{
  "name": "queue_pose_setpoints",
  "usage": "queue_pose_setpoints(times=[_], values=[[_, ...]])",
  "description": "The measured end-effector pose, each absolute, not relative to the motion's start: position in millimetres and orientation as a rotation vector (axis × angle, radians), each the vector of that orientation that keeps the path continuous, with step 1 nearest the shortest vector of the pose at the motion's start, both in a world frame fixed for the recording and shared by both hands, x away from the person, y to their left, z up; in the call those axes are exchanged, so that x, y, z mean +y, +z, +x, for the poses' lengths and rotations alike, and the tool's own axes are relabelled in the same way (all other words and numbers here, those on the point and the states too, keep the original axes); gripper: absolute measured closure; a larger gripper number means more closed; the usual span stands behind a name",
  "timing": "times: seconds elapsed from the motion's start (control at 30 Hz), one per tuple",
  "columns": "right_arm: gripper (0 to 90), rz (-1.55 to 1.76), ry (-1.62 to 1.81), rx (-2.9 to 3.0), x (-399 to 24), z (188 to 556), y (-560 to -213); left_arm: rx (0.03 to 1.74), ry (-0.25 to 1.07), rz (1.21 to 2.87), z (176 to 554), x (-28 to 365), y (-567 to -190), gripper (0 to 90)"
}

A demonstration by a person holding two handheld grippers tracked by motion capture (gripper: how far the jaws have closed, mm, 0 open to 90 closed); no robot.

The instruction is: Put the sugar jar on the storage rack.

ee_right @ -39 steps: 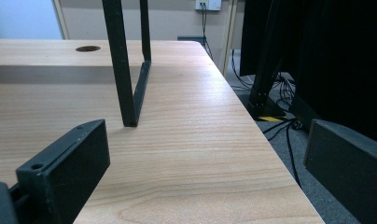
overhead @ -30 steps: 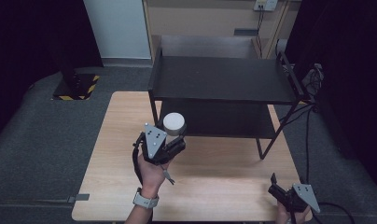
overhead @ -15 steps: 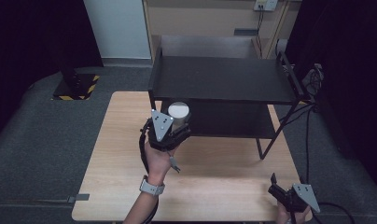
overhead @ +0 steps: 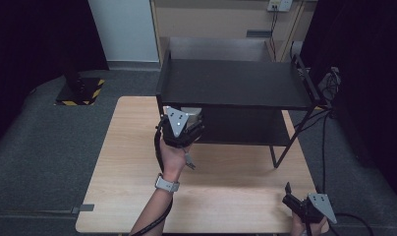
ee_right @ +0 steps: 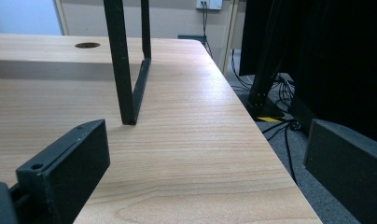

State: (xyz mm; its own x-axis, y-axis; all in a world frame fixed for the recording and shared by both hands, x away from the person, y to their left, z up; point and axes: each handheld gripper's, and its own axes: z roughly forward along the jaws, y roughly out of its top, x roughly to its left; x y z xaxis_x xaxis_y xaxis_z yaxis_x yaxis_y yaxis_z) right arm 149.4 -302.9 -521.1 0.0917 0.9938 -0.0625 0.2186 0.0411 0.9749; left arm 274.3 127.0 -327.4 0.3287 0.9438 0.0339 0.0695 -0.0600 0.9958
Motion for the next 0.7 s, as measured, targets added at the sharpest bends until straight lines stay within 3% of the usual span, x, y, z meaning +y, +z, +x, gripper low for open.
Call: queue_pose_setpoints(times=[0.7], values=[[0.7, 1.353, 0.97, 1.33, -302, 150, -521, 1.005, 0.988, 1.427, 309, 115, -330, 33.6]])
